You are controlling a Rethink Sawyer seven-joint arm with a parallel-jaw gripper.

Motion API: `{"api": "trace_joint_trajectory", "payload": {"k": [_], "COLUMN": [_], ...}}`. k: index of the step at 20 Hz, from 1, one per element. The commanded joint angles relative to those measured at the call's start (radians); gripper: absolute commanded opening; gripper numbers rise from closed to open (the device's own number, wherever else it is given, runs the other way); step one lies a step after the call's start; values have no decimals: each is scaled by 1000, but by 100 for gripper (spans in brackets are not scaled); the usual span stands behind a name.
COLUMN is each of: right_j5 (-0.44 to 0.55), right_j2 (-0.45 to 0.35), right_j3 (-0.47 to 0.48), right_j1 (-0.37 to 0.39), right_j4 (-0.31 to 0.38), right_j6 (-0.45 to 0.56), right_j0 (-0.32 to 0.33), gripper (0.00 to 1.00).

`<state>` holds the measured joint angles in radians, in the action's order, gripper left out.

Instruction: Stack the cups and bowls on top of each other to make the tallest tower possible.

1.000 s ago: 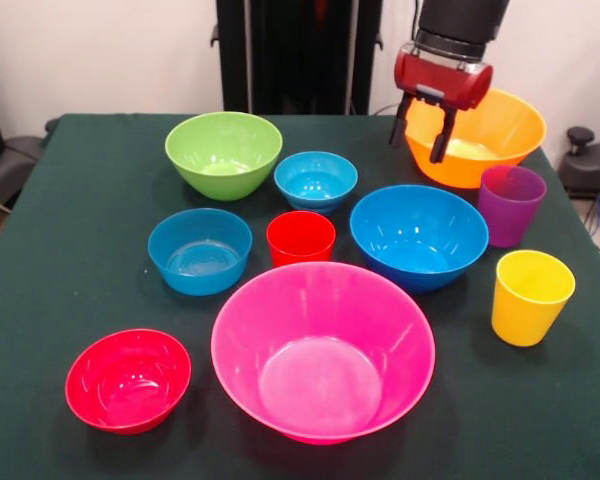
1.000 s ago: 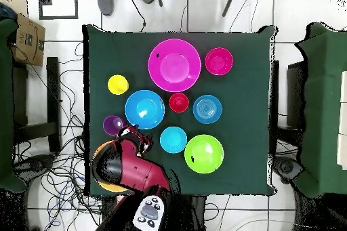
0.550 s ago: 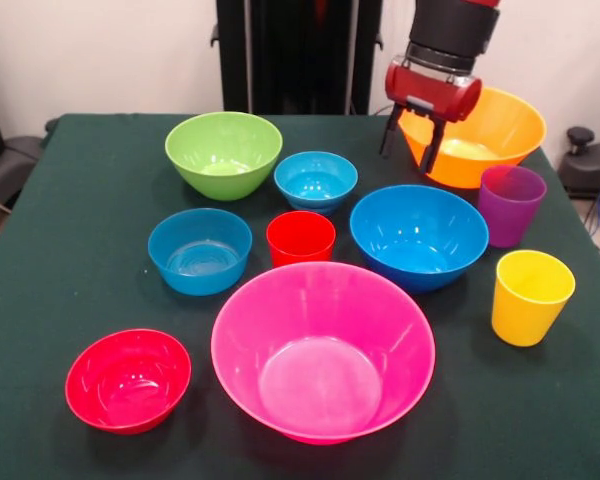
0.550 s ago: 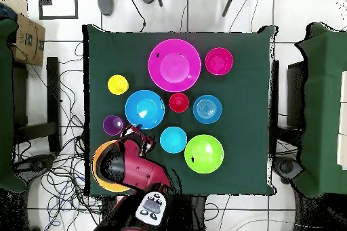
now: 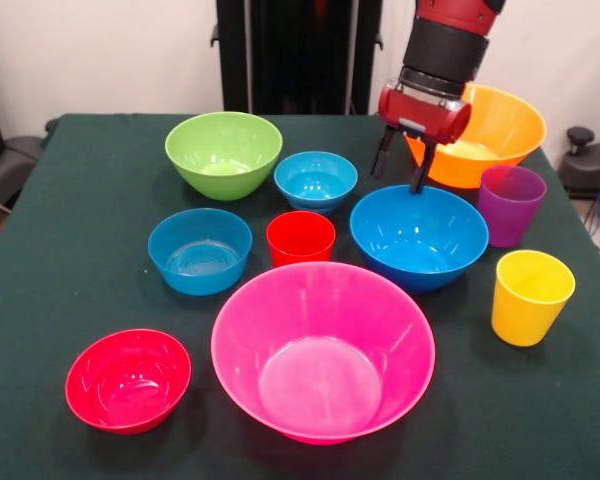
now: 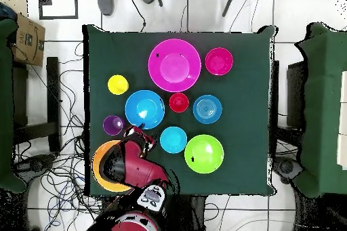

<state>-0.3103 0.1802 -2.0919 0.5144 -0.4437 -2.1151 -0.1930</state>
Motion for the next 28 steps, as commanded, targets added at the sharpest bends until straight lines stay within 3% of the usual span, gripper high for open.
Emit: {"api": "trace_joint_trajectory", "payload": {"k": [1, 17, 28], "right_j5": [-72, -162, -123], "right_j2": [-119, -120, -127], "right_j3": [58, 99, 101], "right_j1": [-98, -187, -158], "right_j4": [1, 14, -6], "right_j6": [-247, -263, -259], "right_j0": [21, 15, 13], "gripper": [100, 100, 100]}}
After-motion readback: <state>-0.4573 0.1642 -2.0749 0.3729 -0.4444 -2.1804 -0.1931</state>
